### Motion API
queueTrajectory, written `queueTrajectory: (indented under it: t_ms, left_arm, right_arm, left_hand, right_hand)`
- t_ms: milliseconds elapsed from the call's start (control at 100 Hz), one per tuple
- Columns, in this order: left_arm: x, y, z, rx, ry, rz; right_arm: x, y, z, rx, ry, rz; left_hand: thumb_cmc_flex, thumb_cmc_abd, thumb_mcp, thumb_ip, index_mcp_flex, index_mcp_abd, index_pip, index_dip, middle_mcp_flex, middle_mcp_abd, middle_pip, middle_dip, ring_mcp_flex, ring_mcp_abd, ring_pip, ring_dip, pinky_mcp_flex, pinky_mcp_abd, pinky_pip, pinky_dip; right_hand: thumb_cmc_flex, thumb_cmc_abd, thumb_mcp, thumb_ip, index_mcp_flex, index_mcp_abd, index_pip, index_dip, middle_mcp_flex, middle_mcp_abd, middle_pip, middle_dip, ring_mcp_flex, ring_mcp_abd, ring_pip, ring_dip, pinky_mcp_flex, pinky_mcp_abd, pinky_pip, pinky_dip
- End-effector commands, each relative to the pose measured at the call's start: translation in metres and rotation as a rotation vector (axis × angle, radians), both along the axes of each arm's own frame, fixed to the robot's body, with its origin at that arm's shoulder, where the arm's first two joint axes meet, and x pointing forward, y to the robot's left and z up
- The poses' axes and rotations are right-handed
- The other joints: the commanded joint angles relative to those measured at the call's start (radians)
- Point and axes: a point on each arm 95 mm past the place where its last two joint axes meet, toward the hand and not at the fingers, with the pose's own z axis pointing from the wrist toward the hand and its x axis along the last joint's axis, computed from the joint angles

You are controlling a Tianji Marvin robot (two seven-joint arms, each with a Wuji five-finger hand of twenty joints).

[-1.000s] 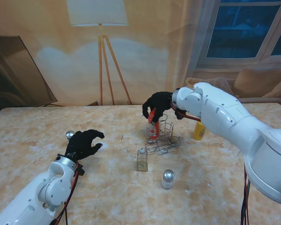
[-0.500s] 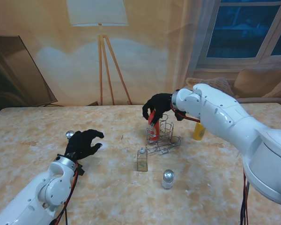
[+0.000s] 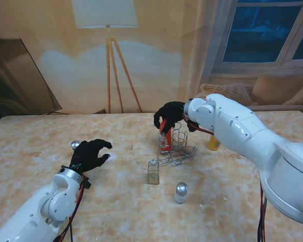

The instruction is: Place the seasoning bottles into the rack

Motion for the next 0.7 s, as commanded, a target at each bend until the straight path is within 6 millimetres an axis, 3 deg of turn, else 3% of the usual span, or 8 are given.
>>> queueTrajectory:
  t_ms: [0, 450, 690]
  left_arm:
    - [-0.0008, -0.0008, -0.002, 0.001, 0.013, -0.005]
    - [-0.0008, 0.0002, -0.0023, 0.001, 0.011, -0.004]
    - [-0.0009, 0.0006, -0.0023, 0.002, 0.009, -0.005]
  right_arm:
    - [-0.004, 0.0021, -0.0073, -0.018, 0.011, 0.01]
    - [-0.0047, 0.0005, -0.0108, -0.006, 0.012, -0.036]
    - [-0.006, -0.0031, -0.0115, -0.007, 0.009, -0.035]
  left_hand:
    - [0.002, -0.011, -0.002, -0.01, 0.001, -0.003, 0.011, 0.011, -0.034, -0.009, -0.011, -0.004, -0.023, 0.002, -0.016, 0.013, -0.015, -0.006, -0.004, -0.008]
    - [0.004, -0.01, -0.005, -0.011, 0.001, -0.003, 0.01, 0.013, -0.034, -0.009, -0.012, -0.004, -0.026, 0.004, -0.016, 0.012, -0.017, -0.006, -0.008, -0.011]
    - [0.004, -0.011, -0.005, -0.01, 0.003, -0.003, 0.009, 0.013, -0.033, -0.009, -0.011, -0.004, -0.026, 0.003, -0.016, 0.012, -0.017, -0.007, -0.008, -0.011]
  right_hand:
    - [0.056, 0.102, 0.058, 0.071, 0.091, -0.056, 0.21, 0.046, 0.012, -0.085, 0.04, -0.002, 0.001, 0.001, 0.007, -0.009, 0.005, 0.01, 0.029, 0.017]
    - [0.034, 0.138, 0.002, 0.084, 0.072, 0.001, 0.193, 0.038, -0.013, -0.055, 0.037, -0.04, -0.017, 0.025, -0.003, -0.026, -0.006, 0.019, 0.028, 0.003]
    - [0.006, 0.173, -0.033, 0.101, 0.068, 0.089, 0.102, -0.03, -0.025, -0.018, -0.03, -0.11, -0.031, 0.064, -0.109, -0.092, -0.03, 0.039, 0.018, -0.02]
